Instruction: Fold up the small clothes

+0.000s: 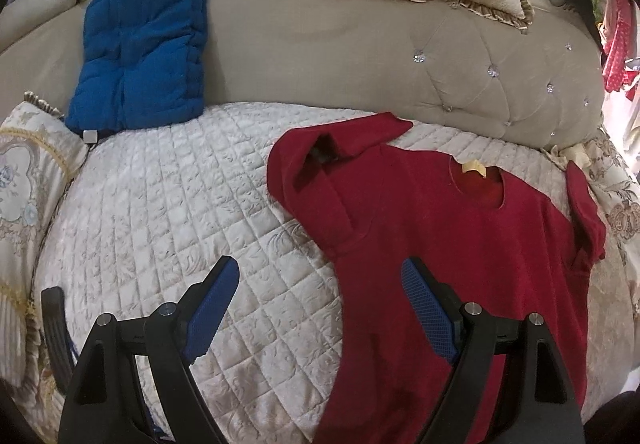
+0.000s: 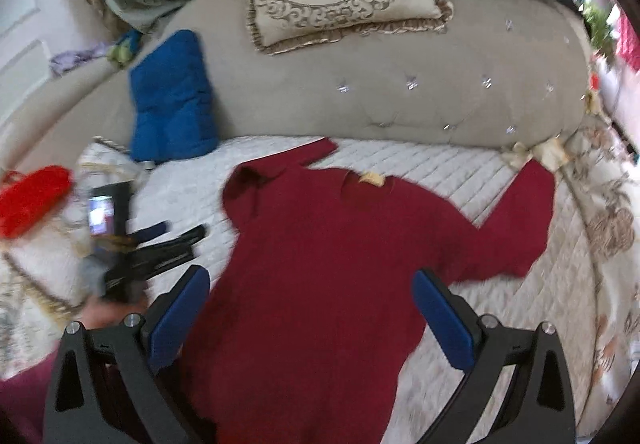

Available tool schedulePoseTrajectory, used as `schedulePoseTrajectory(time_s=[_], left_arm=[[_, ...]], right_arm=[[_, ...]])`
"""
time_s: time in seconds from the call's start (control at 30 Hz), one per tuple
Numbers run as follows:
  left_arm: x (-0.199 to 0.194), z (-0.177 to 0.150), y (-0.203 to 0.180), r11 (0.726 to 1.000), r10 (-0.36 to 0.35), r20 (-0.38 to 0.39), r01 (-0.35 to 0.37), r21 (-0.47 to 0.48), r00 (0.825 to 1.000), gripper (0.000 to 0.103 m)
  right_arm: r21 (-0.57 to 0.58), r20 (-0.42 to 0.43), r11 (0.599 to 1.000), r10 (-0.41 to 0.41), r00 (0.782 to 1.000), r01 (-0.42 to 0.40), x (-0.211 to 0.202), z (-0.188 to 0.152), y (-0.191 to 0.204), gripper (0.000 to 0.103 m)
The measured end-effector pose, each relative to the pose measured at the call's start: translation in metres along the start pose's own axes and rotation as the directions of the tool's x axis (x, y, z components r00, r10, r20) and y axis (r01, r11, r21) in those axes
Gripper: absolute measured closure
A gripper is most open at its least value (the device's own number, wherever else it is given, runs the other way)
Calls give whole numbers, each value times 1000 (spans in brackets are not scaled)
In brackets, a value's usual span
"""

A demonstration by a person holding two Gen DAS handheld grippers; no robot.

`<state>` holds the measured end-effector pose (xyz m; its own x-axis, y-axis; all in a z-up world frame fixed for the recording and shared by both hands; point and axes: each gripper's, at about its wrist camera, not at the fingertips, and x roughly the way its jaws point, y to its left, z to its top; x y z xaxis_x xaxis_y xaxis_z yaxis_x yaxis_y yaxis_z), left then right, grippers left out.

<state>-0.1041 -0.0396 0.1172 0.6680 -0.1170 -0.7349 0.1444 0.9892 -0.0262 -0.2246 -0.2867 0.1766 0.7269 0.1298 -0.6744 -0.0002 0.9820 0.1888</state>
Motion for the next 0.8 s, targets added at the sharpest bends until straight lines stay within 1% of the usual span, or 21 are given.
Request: schedulePoseTrajectory(time_s=[0.07, 0.17, 0.23, 0.33, 0.43, 0.6, 0.8], left_arm=[[2, 0, -2, 1000, 1, -1, -1, 2, 1000, 38], [7, 1, -6, 1000, 9, 4, -9, -2, 1000, 38], [9, 0, -9, 1000, 13, 15, -13, 8, 1000, 38], [17, 1, -12, 1000, 3, 3, -3, 16, 1000, 38], [27, -1, -15, 1000, -5, -7, 5, 9, 1000, 38], [44, -3, -19, 1000, -7, -27, 7, 6, 1000, 38], [55, -5, -24, 1000, -2, -36, 2, 10, 999, 38]], right_arm=[[-15, 25, 999, -51, 998, 52, 21, 0, 1, 0], [-12, 31, 996, -85, 996, 86, 46, 2, 0, 0], [-7, 17, 996, -93, 996, 93, 66, 5, 0, 0], [-9, 3, 996, -91, 996, 91, 87, 1, 0, 0], [-10, 1, 995, -102, 995, 102, 101, -2, 2, 0], [-30, -20, 989, -148, 989, 148, 121, -6, 2, 0], [10, -47, 987, -161, 986, 161, 139, -12, -9, 0]])
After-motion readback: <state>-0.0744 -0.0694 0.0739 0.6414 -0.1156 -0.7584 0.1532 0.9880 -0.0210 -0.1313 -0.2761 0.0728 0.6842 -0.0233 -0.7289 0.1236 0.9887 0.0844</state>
